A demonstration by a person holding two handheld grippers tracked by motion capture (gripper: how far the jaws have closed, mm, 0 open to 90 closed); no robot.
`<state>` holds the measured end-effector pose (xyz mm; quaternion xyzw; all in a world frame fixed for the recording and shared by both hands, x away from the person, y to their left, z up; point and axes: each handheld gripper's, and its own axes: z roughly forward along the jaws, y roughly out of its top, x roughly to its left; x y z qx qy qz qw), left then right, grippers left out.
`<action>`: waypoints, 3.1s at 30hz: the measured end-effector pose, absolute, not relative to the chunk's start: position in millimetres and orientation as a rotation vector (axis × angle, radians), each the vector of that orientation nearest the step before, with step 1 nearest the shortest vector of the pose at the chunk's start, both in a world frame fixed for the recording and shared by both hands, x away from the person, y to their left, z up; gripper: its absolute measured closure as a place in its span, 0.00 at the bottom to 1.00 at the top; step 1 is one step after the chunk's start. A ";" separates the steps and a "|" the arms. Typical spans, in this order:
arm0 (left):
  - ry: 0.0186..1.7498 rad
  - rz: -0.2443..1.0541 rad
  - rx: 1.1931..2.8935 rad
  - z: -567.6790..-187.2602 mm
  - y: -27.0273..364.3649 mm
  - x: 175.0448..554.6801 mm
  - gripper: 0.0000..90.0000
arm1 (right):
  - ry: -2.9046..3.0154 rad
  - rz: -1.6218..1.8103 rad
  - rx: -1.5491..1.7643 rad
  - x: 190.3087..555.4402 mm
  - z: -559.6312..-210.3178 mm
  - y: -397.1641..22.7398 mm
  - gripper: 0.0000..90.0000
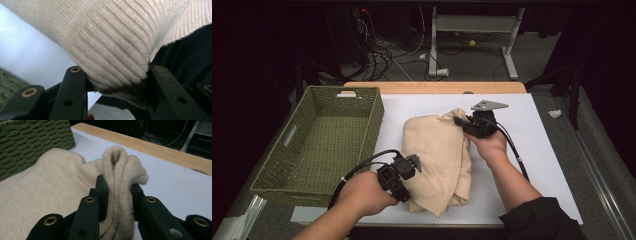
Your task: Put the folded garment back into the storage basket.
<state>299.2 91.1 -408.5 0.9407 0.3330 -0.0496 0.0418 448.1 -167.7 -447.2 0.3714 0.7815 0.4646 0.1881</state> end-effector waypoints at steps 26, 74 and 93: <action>1.067 -0.108 2.874 -410.2 137.0 300.7 0.69 | 2.211 1.313 1.029 449.3 -460.8 -122.5 0.85; 1.008 -0.060 2.893 -374.2 145.9 317.5 0.69 | 2.138 1.355 1.000 455.3 -422.7 -123.0 0.85; 1.018 -0.036 2.903 -355.7 156.0 319.3 0.69 | 2.126 1.376 0.969 458.1 -401.5 -111.0 0.85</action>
